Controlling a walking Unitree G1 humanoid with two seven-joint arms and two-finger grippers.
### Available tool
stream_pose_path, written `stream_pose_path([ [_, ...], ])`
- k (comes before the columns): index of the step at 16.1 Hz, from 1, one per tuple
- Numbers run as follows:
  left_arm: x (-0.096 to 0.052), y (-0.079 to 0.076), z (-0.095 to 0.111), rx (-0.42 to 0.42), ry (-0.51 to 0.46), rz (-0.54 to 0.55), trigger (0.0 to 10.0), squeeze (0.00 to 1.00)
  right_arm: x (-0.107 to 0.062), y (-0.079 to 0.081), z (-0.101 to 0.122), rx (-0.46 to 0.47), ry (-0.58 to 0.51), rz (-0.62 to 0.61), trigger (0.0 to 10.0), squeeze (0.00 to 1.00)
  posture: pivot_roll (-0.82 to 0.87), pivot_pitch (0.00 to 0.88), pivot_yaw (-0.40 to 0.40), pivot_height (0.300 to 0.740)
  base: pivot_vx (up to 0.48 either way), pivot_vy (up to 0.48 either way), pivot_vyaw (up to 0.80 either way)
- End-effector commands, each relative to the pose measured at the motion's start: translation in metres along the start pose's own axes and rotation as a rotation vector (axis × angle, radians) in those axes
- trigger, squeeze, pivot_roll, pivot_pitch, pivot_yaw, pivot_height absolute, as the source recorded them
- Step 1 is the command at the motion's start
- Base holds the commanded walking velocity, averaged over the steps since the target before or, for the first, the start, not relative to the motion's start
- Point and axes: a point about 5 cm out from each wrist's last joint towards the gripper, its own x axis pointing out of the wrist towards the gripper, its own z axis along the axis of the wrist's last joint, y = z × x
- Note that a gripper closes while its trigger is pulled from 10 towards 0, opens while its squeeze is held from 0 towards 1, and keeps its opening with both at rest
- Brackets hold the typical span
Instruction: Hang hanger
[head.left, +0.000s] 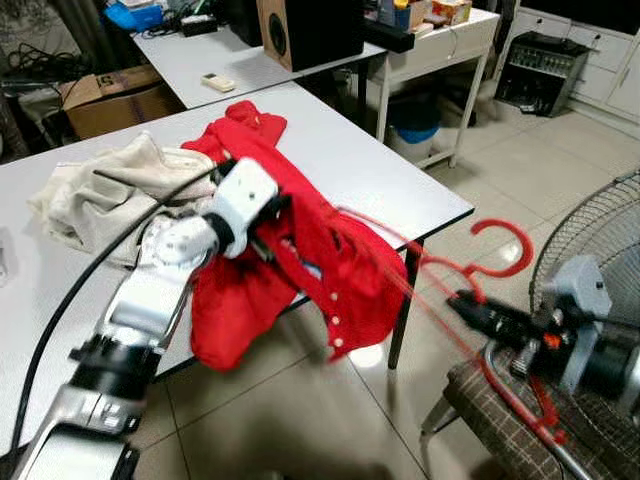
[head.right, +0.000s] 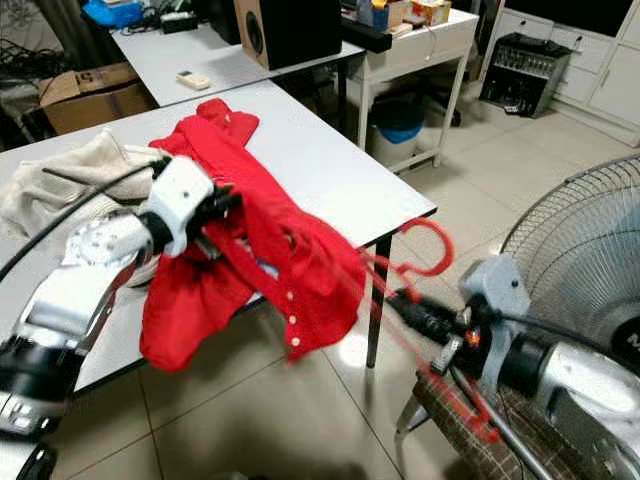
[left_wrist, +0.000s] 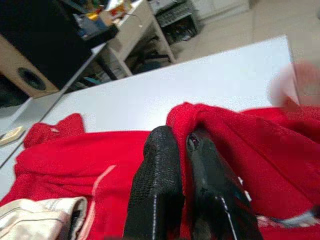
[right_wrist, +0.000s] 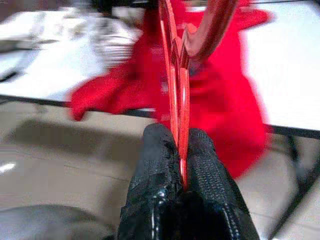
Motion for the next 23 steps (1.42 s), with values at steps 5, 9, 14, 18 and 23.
stream_pose_path([
  [5, 0.006, 0.022, 0.021, 0.009, -0.052, 0.081, 0.0, 0.00, 0.001, 0.009, -0.021, 0.025, 0.143, 0.039, 10.0, 0.00, -0.21, 0.031, 0.091, 0.740, 0.000, 0.000, 0.00],
  [9, 0.003, 0.019, 0.032, 0.044, -0.074, 0.020, 0.0, 0.00, 0.015, -0.016, -0.039, 0.052, 0.214, -0.177, 10.0, 0.00, -0.21, 0.029, 0.097, 0.740, 0.000, 0.000, 0.00],
  [14, 0.002, 0.022, 0.030, 0.061, -0.057, 0.027, 0.0, 0.00, 0.017, -0.019, -0.050, 0.055, 0.263, -0.176, 10.0, 0.00, -0.21, 0.030, 0.093, 0.740, 0.000, 0.000, 0.00],
  [18, 0.005, 0.016, 0.033, 0.066, -0.077, -0.004, 0.0, 0.00, 0.020, -0.011, -0.051, 0.051, 0.242, -0.083, 10.0, 0.00, -0.22, 0.029, 0.089, 0.740, 0.000, 0.000, 0.00],
  [23, -0.009, 0.042, 0.028, 0.092, -0.044, 0.076, 0.0, 0.00, -0.002, -0.087, -0.075, 0.031, 0.342, -0.485, 10.0, 0.00, -0.22, 0.026, 0.072, 0.740, 0.000, 0.000, 0.00],
])
